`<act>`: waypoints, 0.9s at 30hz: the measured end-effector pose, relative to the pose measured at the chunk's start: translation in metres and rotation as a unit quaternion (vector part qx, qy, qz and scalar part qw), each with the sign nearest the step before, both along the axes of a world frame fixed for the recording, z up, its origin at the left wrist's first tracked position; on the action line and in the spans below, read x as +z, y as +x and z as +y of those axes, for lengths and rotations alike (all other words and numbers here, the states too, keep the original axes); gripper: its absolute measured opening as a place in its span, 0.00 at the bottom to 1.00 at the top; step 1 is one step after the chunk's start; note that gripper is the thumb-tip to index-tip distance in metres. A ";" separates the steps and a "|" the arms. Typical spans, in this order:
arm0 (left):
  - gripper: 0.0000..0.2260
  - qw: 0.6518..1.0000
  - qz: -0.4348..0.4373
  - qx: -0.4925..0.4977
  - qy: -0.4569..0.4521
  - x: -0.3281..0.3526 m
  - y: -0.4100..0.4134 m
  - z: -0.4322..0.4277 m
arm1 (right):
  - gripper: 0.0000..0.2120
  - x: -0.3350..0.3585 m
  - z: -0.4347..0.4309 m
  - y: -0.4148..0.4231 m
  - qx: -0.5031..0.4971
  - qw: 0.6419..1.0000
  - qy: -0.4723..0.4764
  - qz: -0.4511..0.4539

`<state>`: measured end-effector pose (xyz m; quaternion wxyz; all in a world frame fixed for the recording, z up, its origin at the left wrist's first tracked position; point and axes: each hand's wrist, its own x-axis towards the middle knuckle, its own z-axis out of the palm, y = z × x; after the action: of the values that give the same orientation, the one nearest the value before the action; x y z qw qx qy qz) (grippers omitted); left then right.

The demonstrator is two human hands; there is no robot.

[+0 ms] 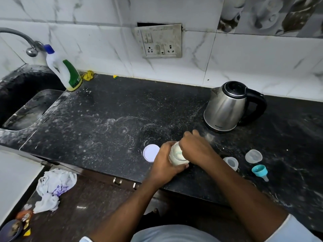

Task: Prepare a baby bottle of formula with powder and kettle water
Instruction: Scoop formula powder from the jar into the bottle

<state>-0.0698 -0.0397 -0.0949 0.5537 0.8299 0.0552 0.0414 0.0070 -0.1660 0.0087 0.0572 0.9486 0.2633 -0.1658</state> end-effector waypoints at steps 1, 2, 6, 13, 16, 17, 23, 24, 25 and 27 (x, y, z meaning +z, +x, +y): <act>0.38 1.000 -0.001 0.001 -0.002 0.000 0.000 0.000 | 0.14 0.003 -0.002 -0.004 0.007 1.000 0.010 -0.029; 0.38 1.000 0.000 0.001 -0.005 0.001 0.000 0.000 | 0.14 0.007 -0.004 -0.008 0.015 0.998 0.023 -0.061; 0.38 1.000 -0.010 0.001 -0.009 0.001 0.000 0.001 | 0.12 0.021 -0.008 -0.018 0.063 0.993 0.013 -0.095; 0.39 0.999 -0.037 -0.002 -0.004 0.000 -0.002 -0.003 | 0.14 0.029 0.000 -0.016 0.107 0.990 -0.091 -0.020; 0.38 0.999 -0.039 -0.007 0.006 0.000 -0.002 -0.003 | 0.15 0.019 0.005 -0.011 0.121 0.988 -0.093 0.000; 0.37 0.999 -0.039 -0.007 0.009 0.000 -0.002 -0.003 | 0.15 0.015 0.004 -0.010 0.119 0.989 -0.092 0.007; 0.38 0.999 -0.031 -0.004 0.012 -0.001 -0.001 -0.002 | 0.15 0.018 -0.001 0.000 0.100 0.993 -0.034 0.050; 0.39 0.999 -0.029 -0.004 0.014 -0.001 -0.001 -0.002 | 0.13 0.017 -0.003 0.000 0.091 0.994 -0.019 0.056; 0.39 1.000 -0.027 -0.003 0.015 -0.002 -0.001 -0.002 | 0.11 0.016 -0.007 0.000 0.075 0.995 0.010 0.060; 0.40 1.000 -0.023 0.000 0.017 -0.002 -0.001 -0.002 | 0.07 0.012 -0.013 0.001 0.034 0.994 0.081 0.059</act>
<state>-0.0704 -0.0420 -0.0972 0.5407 0.8379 0.0416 0.0615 0.0083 -0.1787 0.0211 -0.0299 0.9294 0.3106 -0.1973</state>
